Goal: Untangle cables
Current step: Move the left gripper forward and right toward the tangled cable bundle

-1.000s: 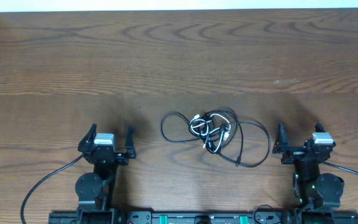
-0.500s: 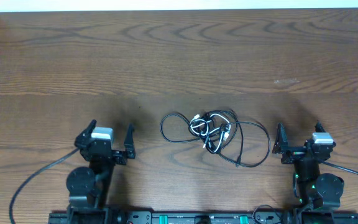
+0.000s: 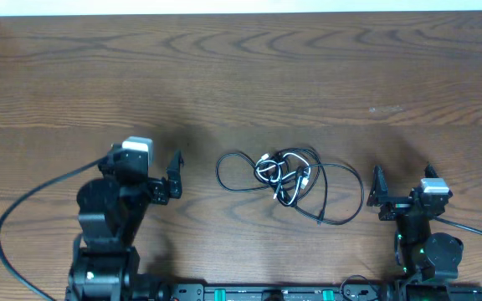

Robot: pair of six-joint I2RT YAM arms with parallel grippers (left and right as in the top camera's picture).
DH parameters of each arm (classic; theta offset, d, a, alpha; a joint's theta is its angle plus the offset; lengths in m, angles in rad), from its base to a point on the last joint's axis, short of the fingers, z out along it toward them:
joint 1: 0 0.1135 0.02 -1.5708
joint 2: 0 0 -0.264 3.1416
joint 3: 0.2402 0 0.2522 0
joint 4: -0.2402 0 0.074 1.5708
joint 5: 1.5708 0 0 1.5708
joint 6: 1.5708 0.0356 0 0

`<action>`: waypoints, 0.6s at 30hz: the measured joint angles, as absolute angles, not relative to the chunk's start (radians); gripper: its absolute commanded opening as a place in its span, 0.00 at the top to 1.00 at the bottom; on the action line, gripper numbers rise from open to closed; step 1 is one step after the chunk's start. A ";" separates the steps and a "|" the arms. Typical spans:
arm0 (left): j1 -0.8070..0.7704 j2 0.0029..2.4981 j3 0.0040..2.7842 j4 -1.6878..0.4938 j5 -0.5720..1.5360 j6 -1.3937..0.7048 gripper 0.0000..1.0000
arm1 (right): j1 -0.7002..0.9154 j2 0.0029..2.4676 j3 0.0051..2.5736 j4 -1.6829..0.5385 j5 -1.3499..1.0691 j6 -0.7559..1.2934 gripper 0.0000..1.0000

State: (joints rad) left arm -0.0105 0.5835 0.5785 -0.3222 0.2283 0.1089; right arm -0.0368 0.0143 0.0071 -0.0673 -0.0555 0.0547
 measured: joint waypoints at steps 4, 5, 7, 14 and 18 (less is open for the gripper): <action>-0.010 0.658 0.668 -0.392 0.242 0.109 0.05 | -0.037 0.014 0.007 -0.067 -0.056 0.055 0.01; -0.010 0.674 0.688 -0.405 0.242 0.109 0.05 | -0.037 0.014 0.007 -0.067 -0.056 0.055 0.01; -0.010 0.704 0.727 -0.440 0.243 0.109 0.05 | -0.037 0.014 0.007 -0.068 -0.056 0.055 0.01; -0.010 0.789 0.832 -0.507 0.257 0.109 0.05 | -0.037 0.014 0.007 -0.068 -0.056 0.055 0.01; -0.010 0.836 0.887 -0.566 0.265 0.109 0.05 | -0.037 0.014 0.007 -0.067 -0.056 0.055 0.01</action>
